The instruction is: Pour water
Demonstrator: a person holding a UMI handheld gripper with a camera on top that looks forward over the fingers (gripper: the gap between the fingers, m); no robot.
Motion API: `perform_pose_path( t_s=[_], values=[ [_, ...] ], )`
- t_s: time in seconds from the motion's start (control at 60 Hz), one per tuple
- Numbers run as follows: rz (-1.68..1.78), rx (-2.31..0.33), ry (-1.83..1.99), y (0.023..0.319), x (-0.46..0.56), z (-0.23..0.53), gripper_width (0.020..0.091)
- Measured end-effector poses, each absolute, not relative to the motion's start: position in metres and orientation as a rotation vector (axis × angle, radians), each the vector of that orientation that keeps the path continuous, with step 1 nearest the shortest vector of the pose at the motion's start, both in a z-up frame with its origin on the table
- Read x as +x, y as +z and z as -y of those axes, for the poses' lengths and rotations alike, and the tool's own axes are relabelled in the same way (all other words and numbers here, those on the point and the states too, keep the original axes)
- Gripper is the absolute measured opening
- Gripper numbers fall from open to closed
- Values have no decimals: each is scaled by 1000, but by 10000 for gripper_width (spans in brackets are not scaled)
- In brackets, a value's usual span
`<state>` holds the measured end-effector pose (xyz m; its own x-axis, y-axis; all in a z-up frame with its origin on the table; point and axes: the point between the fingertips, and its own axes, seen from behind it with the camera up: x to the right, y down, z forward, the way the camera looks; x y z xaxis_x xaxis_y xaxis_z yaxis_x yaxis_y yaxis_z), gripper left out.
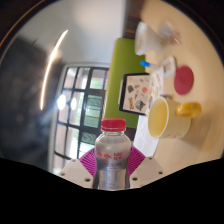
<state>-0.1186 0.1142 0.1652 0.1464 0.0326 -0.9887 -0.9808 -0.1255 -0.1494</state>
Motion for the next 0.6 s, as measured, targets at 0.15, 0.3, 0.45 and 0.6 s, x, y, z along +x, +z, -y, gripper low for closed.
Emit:
perform_pose_path(
  t_s=[0.15,0.3,0.45,0.6],
  values=[
    [-1300,-1126,1600,155,-107,-152,354],
    [-1502,-970,1754,144,-99,-158,362],
    [-1528,-947,1774,138,-96,-156,362],
    [-1471,-1029,1702,138,-100,-156,362]
  ],
)
